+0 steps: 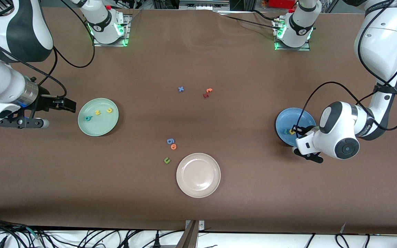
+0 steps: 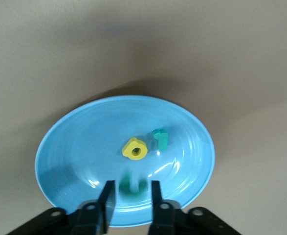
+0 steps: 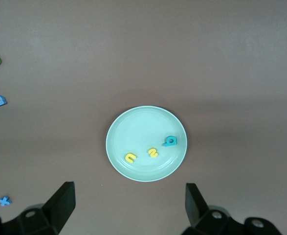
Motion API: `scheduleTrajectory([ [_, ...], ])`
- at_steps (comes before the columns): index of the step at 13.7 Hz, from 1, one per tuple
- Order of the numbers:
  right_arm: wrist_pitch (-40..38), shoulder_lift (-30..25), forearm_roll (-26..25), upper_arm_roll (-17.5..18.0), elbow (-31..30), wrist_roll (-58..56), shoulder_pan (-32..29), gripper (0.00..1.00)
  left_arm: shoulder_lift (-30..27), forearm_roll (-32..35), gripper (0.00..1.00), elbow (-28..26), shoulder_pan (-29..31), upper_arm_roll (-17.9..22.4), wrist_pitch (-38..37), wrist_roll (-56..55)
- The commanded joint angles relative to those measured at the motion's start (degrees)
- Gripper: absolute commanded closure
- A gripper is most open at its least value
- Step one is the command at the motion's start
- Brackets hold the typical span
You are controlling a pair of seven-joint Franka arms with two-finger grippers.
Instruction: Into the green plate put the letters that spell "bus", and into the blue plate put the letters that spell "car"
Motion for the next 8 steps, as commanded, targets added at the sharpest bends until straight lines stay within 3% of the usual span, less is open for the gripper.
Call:
scheduleTrajectory([
  [1, 0.74, -1.26, -0.8, -0.08, -1.52, 0.19, 0.06, 0.01, -1.71, -0.79, 0.0, 0.53, 0.21, -0.43, -2.14, 1.49],
  [6, 0.83, -1.26, -0.8, -0.09, -1.52, 0.11, 0.06, 0.01, -11.46, -2.28, 0.0, 2.64, 5.03, -0.87, -12.24, 1.49],
  [8, 0.83, -1.26, -0.8, -0.09, -1.6, 0.11, 0.06, 0.01, -13.32, -2.99, 0.0, 5.79, 5.74, -0.78, -17.68, 1.57],
])
